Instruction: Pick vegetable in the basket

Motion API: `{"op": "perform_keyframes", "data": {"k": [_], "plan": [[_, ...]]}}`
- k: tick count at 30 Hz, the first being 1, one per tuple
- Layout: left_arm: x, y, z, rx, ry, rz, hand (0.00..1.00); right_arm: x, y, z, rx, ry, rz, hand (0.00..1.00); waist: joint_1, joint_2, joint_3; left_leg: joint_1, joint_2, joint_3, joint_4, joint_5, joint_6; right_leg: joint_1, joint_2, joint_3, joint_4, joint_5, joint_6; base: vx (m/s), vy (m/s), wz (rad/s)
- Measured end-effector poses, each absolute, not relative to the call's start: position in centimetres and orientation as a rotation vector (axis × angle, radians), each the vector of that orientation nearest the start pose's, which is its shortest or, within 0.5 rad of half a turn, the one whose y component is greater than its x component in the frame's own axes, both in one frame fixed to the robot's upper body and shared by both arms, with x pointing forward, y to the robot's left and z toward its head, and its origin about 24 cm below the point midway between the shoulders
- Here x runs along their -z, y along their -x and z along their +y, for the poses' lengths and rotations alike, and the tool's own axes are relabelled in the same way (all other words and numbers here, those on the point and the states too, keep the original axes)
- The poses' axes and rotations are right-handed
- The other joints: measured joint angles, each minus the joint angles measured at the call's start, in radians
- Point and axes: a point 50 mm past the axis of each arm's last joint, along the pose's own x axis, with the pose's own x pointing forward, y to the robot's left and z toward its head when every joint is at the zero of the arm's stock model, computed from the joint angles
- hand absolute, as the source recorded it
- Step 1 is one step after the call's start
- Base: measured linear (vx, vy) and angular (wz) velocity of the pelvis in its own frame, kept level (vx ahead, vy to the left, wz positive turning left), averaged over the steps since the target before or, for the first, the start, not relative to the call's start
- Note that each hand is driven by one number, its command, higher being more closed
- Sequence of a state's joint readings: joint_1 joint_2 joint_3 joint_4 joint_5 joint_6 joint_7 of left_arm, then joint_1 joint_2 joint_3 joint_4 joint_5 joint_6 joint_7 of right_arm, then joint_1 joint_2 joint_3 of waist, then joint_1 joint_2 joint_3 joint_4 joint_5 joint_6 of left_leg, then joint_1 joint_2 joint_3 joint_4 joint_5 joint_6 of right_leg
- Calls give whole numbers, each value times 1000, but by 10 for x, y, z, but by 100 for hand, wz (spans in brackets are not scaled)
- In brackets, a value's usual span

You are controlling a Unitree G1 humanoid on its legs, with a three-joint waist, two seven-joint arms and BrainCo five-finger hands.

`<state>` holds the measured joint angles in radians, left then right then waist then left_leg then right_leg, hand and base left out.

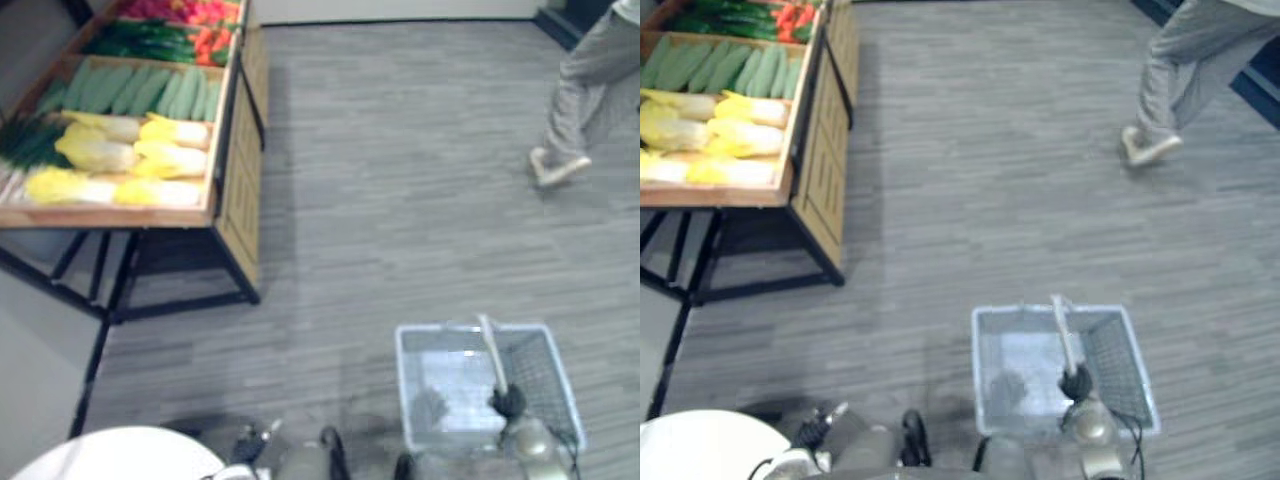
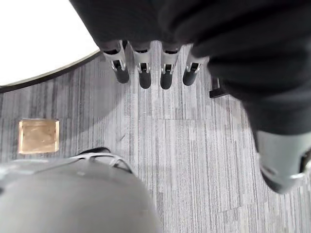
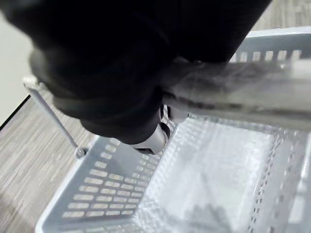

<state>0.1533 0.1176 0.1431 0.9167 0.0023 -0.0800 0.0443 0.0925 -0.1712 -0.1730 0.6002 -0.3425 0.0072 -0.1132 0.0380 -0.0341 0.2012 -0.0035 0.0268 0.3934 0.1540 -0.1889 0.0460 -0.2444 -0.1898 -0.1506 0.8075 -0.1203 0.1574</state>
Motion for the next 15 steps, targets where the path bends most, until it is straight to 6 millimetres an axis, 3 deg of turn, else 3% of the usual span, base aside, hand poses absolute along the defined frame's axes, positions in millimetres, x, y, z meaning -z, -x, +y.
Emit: {"op": "perform_keyframes", "data": {"k": [3, 5, 6, 7, 8, 9, 11, 12, 13, 14, 15], "plan": [[145, -103, 225, -245, -97, 962, 0, 91, -167, -251, 251, 480, 683, 100, -24, 3, 5, 83, -4, -73, -30, -20, -5, -18, -19, -42, 45, -48, -38, 355, 57, 77], [139, -123, 225, -235, -101, 910, 0, 91, -167, -252, 256, 465, 673, 100, -38, -6, 7, 92, 14, -166, -34, -43, -12, -46, -8, -90, -181, -76, -63, 492, -96, 109], [138, -129, 224, -232, -101, 896, 0, 91, -168, -252, 263, 451, 670, 100, -39, -3, 9, 95, 22, -189, -38, -47, -17, -58, 2, -91, -264, -71, -58, 708, -239, 123], [134, -140, 223, -222, -102, 869, 0, 93, -171, -255, 284, 426, 684, 100, -45, 9, 17, 127, 51, -238, -64, -57, -44, -70, 16, -96, -563, 10, -37, 528, -194, 88], [134, -141, 223, -221, -103, 867, 0, 94, -172, -256, 289, 420, 688, 100, -47, 9, 19, 138, 54, -244, -71, -58, -51, -70, 13, -97, -604, 32, -32, 587, -240, 99], [134, -143, 224, -224, -106, 867, 0, 94, -173, -258, 308, 405, 695, 100, -51, 4, 21, 184, 61, -266, -95, -74, -79, -87, -8, -94, -705, 79, -20, 514, -271, 68], [138, -129, 231, -242, -116, 907, 0, 93, -174, -262, 336, 379, 692, 100, -56, 12, 20, 281, 92, -275, -130, -108, -137, -90, -15, -89, -713, 87, -22, 767, -427, 66], [140, -120, 237, -269, -117, 927, 0, 96, -172, -260, 330, 372, 709, 100, -56, 2, 18, 297, 121, -273, -24, -134, -182, -92, -6, -77, -612, 180, -65, 751, -461, 38], [140, -116, 239, -283, -111, 936, 0, 98, -170, -259, 327, 370, 719, 100, -54, 5, 15, 261, 145, -270, 92, -138, -189, -92, 2, -73, -565, 199, -81, 879, -624, 35], [142, -109, 238, -303, -91, 948, 0, 98, -171, -260, 316, 378, 717, 100, -47, 29, 16, 145, 216, -265, 391, -73, -187, -62, 37, -79, -520, 193, -112, 704, -528, -11], [147, -98, 230, -304, -62, 973, 0, 97, -173, -261, 284, 403, 724, 100, -20, 68, 21, 28, 305, -268, 651, 86, -146, -4, 101, -84, -546, 144, -148, 698, -482, -36]]}}
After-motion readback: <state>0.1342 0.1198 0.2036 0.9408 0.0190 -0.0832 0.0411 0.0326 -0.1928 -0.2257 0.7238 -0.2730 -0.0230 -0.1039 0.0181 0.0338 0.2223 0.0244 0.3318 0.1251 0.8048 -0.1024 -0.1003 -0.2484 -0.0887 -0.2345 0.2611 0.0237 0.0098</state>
